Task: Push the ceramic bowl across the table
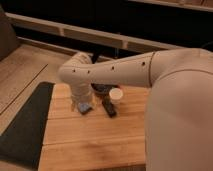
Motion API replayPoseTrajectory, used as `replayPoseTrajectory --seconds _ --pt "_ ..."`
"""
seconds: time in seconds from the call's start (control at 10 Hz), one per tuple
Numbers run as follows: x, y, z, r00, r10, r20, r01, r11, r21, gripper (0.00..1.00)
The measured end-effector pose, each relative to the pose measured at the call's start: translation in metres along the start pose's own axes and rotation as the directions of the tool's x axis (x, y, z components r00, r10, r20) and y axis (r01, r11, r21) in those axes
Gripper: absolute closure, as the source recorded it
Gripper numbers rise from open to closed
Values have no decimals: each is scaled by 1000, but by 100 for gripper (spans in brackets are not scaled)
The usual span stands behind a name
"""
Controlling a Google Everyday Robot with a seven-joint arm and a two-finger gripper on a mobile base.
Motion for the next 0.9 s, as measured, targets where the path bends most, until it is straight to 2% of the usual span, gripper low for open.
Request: replayPoseTrajectory --seconds 0.1,0.2,0.3,0.4,0.5,0.7,0.9 --pt "-18 -10 -10 997 -23 71 22 1000 17 35" --pt "-44 -21 -29 982 -78 170 73 997 37 35" --pt "-65 -25 -49 958 -134 253 125 991 48 35" --pt "-81 -30 -66 932 -175 317 164 985 62 35" --pt "-86 -33 -70 925 -182 333 169 983 68 35" --pt "-85 -30 -70 924 -188 332 175 982 68 35" --pt "-80 -36 -64 932 -190 308 172 981 85 35"
